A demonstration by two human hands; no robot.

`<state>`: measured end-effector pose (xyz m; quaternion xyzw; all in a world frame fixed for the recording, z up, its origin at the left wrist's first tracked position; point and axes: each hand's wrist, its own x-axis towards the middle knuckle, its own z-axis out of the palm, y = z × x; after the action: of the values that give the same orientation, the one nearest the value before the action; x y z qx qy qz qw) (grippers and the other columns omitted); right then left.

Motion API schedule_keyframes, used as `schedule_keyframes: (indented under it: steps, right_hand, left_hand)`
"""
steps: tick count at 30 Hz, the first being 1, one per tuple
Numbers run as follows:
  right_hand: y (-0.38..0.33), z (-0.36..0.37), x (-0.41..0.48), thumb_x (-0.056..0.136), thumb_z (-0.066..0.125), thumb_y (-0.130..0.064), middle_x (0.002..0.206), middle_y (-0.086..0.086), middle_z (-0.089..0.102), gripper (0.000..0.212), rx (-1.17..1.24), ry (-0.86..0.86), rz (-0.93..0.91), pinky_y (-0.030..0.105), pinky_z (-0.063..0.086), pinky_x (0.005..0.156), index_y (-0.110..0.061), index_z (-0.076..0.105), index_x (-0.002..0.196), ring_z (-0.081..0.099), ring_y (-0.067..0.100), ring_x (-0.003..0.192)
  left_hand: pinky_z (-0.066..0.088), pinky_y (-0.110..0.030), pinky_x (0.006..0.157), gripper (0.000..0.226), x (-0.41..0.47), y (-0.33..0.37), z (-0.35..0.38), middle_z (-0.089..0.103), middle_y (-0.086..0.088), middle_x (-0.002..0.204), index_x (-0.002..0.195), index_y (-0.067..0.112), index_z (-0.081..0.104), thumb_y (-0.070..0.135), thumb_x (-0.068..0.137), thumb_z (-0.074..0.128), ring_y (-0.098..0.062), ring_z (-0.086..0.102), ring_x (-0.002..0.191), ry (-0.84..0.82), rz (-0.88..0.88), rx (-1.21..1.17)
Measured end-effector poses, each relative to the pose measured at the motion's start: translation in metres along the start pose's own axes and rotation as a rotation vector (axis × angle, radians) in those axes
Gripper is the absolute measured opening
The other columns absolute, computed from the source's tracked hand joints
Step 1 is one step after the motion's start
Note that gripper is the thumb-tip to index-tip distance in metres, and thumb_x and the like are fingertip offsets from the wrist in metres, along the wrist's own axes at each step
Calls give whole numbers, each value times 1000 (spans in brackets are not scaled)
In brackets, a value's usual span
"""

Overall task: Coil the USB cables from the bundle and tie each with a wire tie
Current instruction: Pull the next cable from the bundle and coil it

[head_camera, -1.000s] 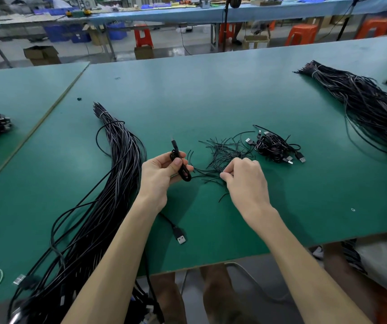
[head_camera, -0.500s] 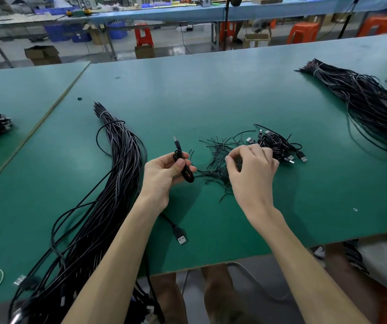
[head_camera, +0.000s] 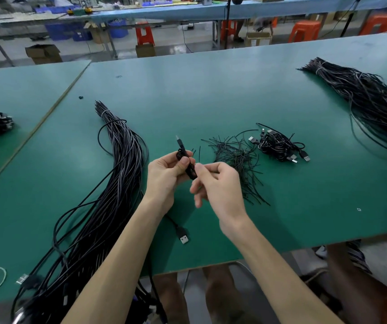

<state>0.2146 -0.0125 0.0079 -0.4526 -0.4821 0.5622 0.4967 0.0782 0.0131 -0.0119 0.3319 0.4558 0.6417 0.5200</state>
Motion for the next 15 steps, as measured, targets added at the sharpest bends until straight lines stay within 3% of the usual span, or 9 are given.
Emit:
schedule_keyframes:
  steps: [5,10,15]
  right_hand:
    - [8,19,0,101,64,-17,63,9,70,24,146,34,111,26,42,42,3,53,109,47,21,34]
    - [10,23,7,101,65,-13,61,10,68,27,283,81,126,24,41,41,5,51,115,49,18,37]
    - [16,15,10,96,73,-19,69,12,72,46,390,41,203,22,40,44,1,48,130,56,13,45]
  left_hand:
    - [62,-35,75,9,-4,-1,1,72,-12,82,98,1,70,-4,97,62,-31,75,83,29,121,29]
    - [59,-28,68,10,-6,-1,5,76,-11,82,97,0,72,-5,95,64,-24,75,76,19,178,121]
    - [62,-33,65,11,-6,-1,6,77,-19,89,94,4,71,-3,96,63,-33,77,89,-36,142,76]
